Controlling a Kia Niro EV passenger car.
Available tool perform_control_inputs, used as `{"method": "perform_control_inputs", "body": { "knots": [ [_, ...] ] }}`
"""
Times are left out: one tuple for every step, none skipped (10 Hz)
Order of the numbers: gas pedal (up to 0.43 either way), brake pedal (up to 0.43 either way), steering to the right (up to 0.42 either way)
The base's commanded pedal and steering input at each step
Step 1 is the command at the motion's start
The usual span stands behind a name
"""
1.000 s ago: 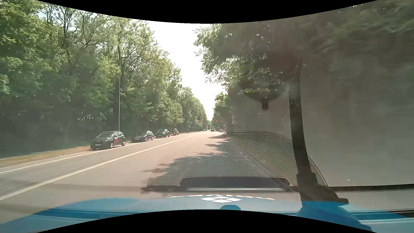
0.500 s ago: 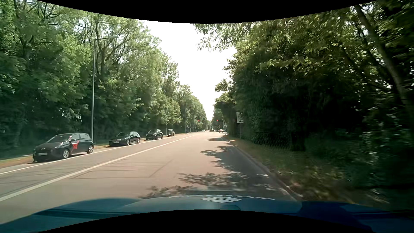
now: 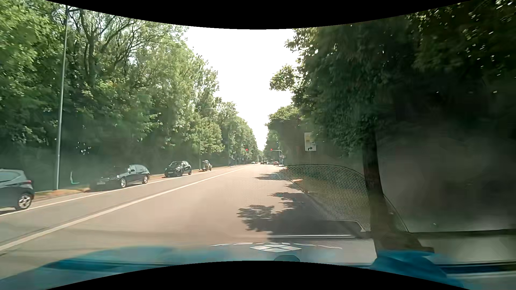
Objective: Follow the waypoints while adhering to traffic rules and regulations
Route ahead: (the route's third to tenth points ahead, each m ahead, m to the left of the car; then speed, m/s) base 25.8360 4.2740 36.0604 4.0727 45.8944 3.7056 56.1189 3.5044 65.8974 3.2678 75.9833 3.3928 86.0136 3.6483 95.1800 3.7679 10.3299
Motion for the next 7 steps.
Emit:
{"method": "perform_control_inputs", "body": {
  "knots": [
    [0.000, 0.079, -0.004],
    [0.000, 0.079, -0.004],
    [0.000, 0.079, -0.004],
    [0.000, 0.085, -0.004],
    [0.000, 0.085, -0.004],
    [0.000, 0.085, -0.003],
    [0.000, 0.085, -0.003]
  ]
}}
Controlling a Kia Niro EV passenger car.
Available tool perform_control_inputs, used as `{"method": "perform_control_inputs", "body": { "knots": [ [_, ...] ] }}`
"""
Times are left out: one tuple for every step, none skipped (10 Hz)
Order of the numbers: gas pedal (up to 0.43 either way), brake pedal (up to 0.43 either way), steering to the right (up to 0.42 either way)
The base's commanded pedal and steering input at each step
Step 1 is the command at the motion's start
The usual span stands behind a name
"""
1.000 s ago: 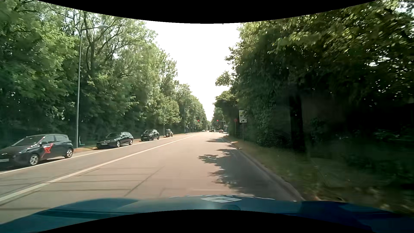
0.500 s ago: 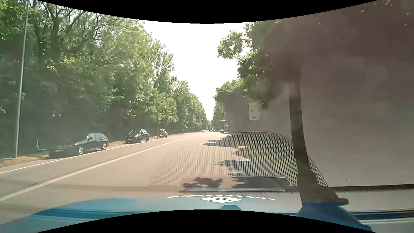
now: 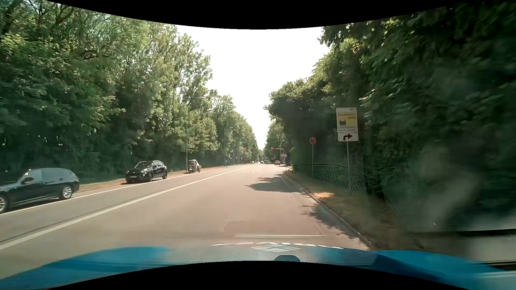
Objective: Follow the waypoints while adhering to traffic rules and regulations
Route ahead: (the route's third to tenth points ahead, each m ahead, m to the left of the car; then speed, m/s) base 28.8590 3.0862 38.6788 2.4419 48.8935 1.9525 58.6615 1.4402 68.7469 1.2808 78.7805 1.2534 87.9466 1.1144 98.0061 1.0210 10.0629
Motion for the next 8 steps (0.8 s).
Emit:
{"method": "perform_control_inputs", "body": {
  "knots": [
    [0.000, 0.091, -0.003],
    [0.000, 0.098, -0.003],
    [0.000, 0.104, -0.003],
    [0.000, 0.110, -0.003],
    [0.000, 0.116, -0.003],
    [0.000, 0.116, -0.003],
    [0.000, 0.116, -0.003],
    [0.000, 0.116, -0.003]
  ]
}}
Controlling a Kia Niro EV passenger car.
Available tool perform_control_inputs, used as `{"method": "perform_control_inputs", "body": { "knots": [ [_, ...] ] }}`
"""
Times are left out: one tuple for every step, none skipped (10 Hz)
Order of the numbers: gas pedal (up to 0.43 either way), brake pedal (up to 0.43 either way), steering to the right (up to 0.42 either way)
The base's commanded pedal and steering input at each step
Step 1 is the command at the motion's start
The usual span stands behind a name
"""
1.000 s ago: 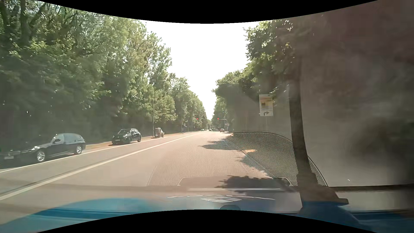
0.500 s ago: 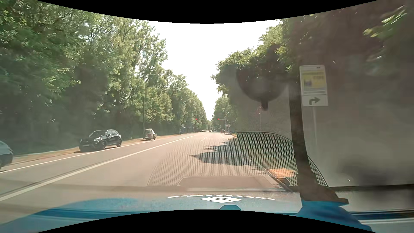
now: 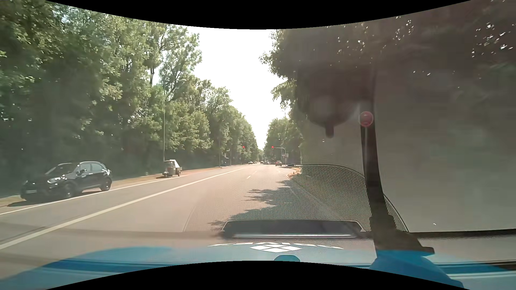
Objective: Follow the waypoints while adhering to traffic rules and regulations
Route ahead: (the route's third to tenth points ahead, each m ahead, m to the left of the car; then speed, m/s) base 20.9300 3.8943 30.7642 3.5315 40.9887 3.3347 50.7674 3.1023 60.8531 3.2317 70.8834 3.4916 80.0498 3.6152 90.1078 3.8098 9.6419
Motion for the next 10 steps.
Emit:
{"method": "perform_control_inputs", "body": {
  "knots": [
    [0.000, 0.116, -0.003],
    [0.000, 0.116, -0.003],
    [0.000, 0.122, -0.003],
    [0.000, 0.122, -0.002],
    [0.000, 0.122, -0.001],
    [0.000, 0.116, -0.001],
    [0.000, 0.116, 0.000],
    [0.000, 0.104, 0.000],
    [0.000, 0.098, 0.000],
    [0.000, 0.091, 0.000]
  ]
}}
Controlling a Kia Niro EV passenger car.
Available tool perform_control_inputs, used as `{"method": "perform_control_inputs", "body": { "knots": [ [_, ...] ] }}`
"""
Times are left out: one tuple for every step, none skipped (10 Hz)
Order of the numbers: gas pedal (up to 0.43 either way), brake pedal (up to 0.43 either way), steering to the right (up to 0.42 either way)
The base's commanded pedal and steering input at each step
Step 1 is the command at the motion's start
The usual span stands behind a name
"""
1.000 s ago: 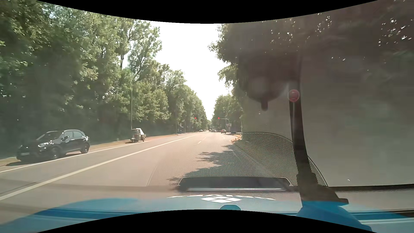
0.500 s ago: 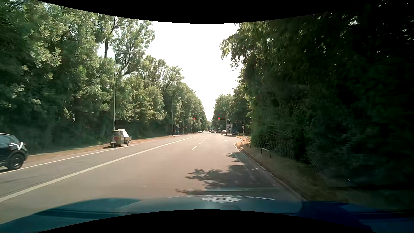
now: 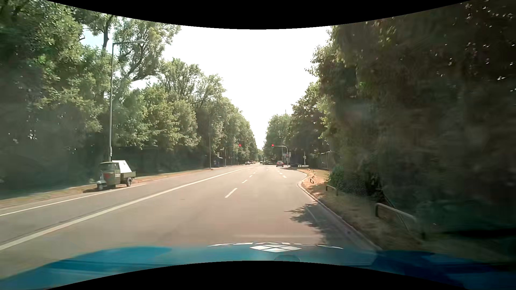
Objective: Follow the waypoints while adhering to traffic rules and regulations
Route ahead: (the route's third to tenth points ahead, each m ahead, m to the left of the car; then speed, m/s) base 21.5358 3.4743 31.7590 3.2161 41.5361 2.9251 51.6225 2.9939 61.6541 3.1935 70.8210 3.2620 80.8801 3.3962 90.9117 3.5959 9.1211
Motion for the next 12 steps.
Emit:
{"method": "perform_control_inputs", "body": {
  "knots": [
    [0.000, 0.104, -0.001],
    [0.000, 0.104, -0.001],
    [0.000, 0.098, -0.001],
    [0.000, 0.104, -0.001],
    [0.000, 0.104, -0.001],
    [0.000, 0.110, 0.000],
    [0.000, 0.116, -0.001],
    [0.000, 0.116, -0.001],
    [0.000, 0.116, 0.000],
    [0.000, 0.116, 0.000],
    [0.000, 0.122, 0.000],
    [0.000, 0.122, 0.000]
  ]
}}
